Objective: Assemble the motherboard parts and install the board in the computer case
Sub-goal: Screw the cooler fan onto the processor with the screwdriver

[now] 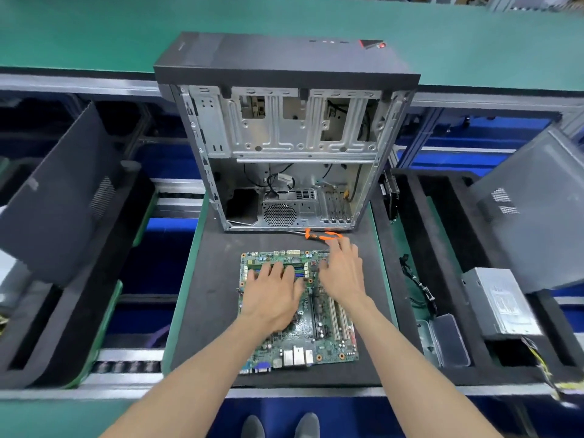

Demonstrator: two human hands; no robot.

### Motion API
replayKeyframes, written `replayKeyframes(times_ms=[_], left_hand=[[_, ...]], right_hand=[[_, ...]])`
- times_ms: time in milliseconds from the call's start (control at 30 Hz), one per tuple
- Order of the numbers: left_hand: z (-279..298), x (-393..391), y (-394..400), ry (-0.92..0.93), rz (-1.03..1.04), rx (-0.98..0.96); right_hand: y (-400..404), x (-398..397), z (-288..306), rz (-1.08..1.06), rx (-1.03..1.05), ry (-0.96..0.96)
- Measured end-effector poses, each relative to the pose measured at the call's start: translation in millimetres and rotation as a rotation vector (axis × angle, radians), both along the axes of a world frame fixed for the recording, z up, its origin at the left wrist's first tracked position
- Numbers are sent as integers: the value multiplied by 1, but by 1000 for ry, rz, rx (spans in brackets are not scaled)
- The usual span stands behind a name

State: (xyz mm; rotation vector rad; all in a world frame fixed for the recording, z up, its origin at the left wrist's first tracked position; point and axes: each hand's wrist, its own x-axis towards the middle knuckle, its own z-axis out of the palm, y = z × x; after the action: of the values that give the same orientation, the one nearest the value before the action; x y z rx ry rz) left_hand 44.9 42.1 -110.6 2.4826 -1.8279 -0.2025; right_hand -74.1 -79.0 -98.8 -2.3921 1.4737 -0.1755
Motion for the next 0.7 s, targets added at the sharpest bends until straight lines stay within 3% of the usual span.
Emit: replayKeyframes(times_ms=[433,700], left_hand=[[5,-2,-2,-28,-5,33],[3,-2,-2,23,8,53]], right_hand=[[-57,22,-15,191,-132,250],[-53,19,-18,245,-77,219]])
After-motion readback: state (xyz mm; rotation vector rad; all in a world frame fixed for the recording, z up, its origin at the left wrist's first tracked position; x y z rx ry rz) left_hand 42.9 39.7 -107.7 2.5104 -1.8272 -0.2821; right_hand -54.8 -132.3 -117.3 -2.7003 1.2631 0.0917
